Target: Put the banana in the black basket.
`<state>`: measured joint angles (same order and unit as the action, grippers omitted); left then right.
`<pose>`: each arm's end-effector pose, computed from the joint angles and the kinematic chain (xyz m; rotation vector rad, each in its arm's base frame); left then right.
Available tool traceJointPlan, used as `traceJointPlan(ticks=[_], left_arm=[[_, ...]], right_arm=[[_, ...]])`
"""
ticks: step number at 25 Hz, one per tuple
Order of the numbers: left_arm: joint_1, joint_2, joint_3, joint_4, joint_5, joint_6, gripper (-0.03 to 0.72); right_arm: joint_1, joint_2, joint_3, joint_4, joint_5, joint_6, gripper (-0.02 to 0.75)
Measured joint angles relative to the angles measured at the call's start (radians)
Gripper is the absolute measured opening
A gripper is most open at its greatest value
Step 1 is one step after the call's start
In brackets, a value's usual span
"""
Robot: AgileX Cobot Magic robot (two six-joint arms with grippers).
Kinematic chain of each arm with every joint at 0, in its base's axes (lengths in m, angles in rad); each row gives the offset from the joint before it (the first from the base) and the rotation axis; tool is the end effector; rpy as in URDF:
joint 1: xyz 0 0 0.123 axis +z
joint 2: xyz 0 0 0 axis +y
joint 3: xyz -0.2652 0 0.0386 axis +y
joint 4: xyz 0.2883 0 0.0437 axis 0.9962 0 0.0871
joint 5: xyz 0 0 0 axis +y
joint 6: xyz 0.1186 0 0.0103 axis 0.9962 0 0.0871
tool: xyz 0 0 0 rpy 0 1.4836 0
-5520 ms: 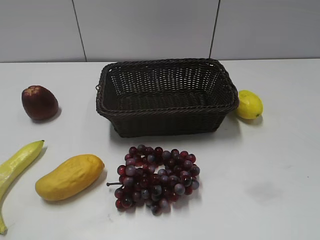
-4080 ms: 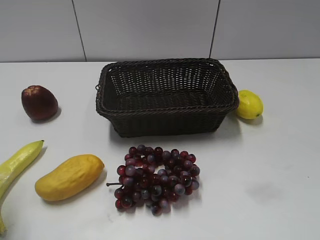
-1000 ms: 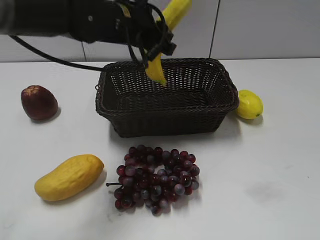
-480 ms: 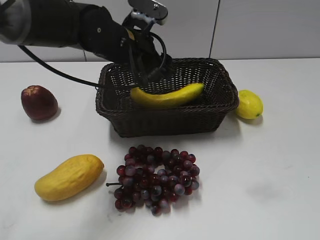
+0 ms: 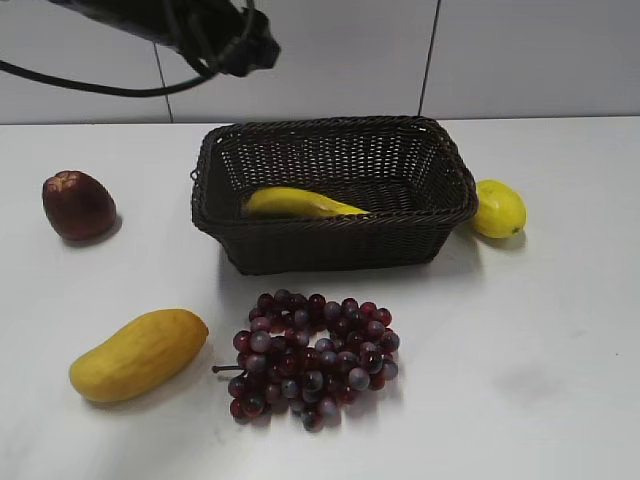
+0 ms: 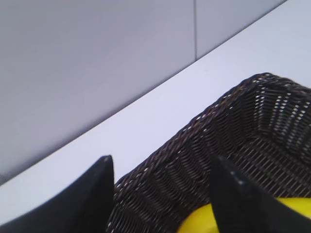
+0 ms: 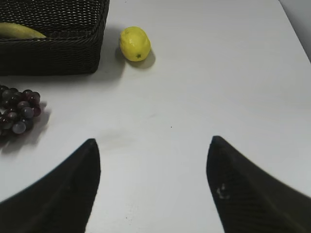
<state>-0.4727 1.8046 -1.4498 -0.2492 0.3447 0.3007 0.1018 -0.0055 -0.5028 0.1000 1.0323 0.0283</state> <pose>0.4248 -0.2284 0.2456 0.6282 2.0968 -0.3221 0.0713 0.0175 0.2886 -0.0772 2.0079 0.2021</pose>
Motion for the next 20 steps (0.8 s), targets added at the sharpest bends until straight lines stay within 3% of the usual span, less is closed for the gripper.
traceJointPlan(ticks=[6,13,20], left_arm=[[0.172,-0.014,-0.020,0.048,0.451,-0.211,0.592],[0.323,-0.014,-0.029,0.108,0.823,-0.254,0.591],[0.334,-0.117,0.072,0.103,0.864,-0.257,0.591]], right_arm=[[0.000,0.000,0.000,0.000,0.000,0.000,0.519],[0.000,0.000,0.000,0.000,0.000,0.000,0.519],[0.000,0.000,0.000,0.000,0.000,0.000,0.519]])
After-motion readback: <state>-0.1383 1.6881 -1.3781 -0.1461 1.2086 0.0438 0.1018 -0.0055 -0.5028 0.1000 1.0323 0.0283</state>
